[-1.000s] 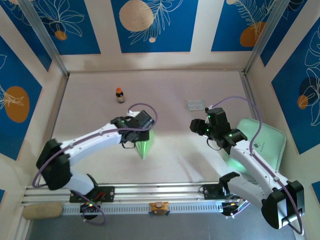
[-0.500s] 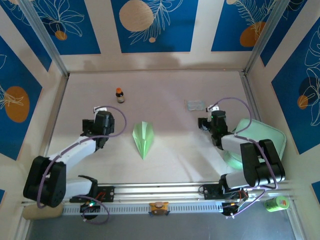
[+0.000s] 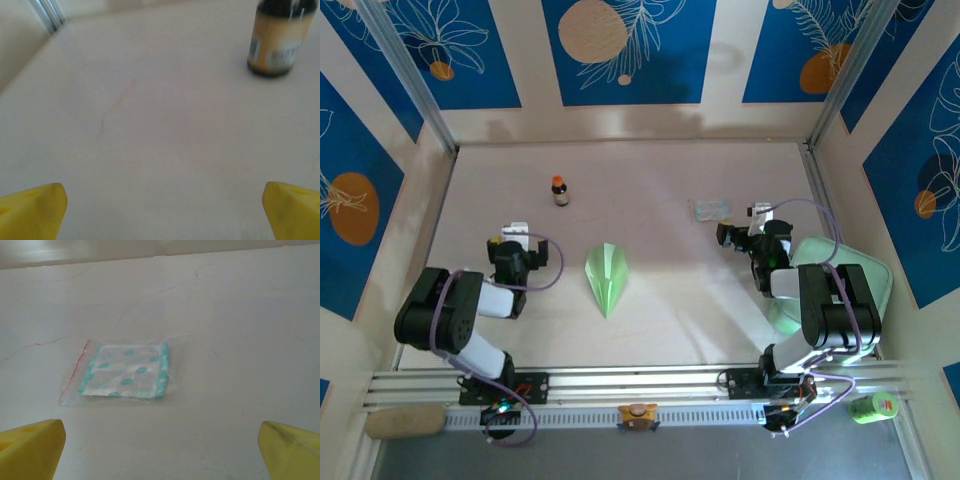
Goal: Fold a paper plane with a square sheet of paper (pick it up from the middle)
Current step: Reset both arms
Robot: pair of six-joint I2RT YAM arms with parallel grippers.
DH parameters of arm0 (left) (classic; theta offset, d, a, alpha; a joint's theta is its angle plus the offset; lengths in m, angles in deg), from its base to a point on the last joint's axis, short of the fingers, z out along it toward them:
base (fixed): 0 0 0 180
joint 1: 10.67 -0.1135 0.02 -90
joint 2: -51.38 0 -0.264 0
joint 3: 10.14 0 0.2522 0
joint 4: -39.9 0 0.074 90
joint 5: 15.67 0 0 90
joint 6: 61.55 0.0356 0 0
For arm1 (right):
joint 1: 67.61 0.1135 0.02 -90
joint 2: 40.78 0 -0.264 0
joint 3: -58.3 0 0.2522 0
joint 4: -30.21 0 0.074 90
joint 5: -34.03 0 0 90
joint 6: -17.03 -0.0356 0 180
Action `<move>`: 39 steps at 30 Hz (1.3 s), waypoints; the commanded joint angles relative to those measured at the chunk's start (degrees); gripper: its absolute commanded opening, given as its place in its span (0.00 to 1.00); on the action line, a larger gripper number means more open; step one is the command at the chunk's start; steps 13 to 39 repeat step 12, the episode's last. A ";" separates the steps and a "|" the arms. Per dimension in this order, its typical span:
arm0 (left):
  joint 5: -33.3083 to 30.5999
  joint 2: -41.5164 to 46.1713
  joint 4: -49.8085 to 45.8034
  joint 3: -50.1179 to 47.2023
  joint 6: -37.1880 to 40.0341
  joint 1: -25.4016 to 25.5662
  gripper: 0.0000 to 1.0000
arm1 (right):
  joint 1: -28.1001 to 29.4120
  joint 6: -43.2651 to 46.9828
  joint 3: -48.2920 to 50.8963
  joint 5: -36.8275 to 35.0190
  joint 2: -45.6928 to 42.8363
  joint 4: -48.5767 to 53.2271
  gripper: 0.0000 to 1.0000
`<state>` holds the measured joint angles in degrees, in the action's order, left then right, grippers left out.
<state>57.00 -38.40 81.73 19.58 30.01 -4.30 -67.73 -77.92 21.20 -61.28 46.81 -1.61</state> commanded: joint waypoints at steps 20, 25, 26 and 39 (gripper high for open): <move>5.28 0.24 0.74 4.07 -0.73 -1.53 1.00 | 0.38 -0.27 -0.48 0.55 -0.33 -0.82 0.99; 5.28 0.24 0.74 4.07 -0.73 -1.53 1.00 | 0.38 -0.27 -0.48 0.55 -0.33 -0.82 0.99; 5.28 0.24 0.74 4.07 -0.73 -1.53 1.00 | 0.38 -0.27 -0.48 0.55 -0.33 -0.82 0.99; 5.28 0.24 0.74 4.07 -0.73 -1.53 1.00 | 0.38 -0.27 -0.48 0.55 -0.33 -0.82 0.99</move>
